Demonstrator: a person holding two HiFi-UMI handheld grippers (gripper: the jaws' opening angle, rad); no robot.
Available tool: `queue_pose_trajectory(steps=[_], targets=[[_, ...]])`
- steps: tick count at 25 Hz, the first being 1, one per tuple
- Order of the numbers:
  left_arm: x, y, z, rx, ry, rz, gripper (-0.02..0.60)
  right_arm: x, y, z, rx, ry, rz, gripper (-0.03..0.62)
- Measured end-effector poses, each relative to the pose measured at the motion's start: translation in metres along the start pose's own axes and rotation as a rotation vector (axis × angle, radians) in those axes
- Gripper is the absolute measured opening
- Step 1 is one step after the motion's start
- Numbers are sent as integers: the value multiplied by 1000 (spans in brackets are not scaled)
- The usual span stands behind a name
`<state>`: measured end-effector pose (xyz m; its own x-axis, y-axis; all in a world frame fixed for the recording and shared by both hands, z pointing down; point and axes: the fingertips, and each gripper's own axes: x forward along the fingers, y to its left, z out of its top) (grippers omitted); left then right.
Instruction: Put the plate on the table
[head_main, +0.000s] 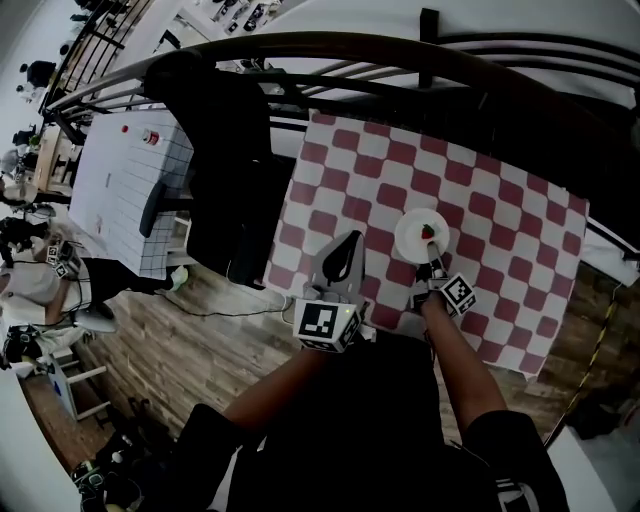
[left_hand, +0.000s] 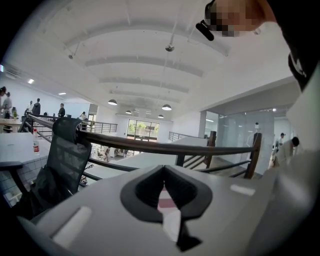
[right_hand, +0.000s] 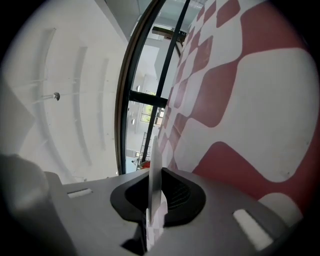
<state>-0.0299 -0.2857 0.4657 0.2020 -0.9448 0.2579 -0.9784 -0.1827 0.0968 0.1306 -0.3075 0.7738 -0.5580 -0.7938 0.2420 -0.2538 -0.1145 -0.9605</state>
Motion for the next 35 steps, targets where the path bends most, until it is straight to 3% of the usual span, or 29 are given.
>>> queue_pose_trajectory(steps=[7, 16, 20, 23, 28, 31, 35], targets=[[-1, -6, -7, 28, 20, -33, 9, 5, -8, -1, 36, 2, -24, 25], [-14, -5, -7, 9, 23, -50, 9, 2, -19, -6, 14, 35, -148, 31], [-23, 0, -6, 1, 19, -51, 9, -9, -21, -8, -67, 57, -280, 191], [-29, 3, -6, -12, 11, -55, 9, -24, -25, -7, -146, 75, -386, 218], [-38, 3, -9, -27, 6, -68, 9, -51, -31, -2, -263, 104, -491, 275], [-46, 2, -8, -32, -9, -90, 9, -64, -25, -1, -288, 93, -487, 278], [-56, 5, -13, -44, -25, -119, 9, -71, -6, -13, -220, 63, -425, 272]])
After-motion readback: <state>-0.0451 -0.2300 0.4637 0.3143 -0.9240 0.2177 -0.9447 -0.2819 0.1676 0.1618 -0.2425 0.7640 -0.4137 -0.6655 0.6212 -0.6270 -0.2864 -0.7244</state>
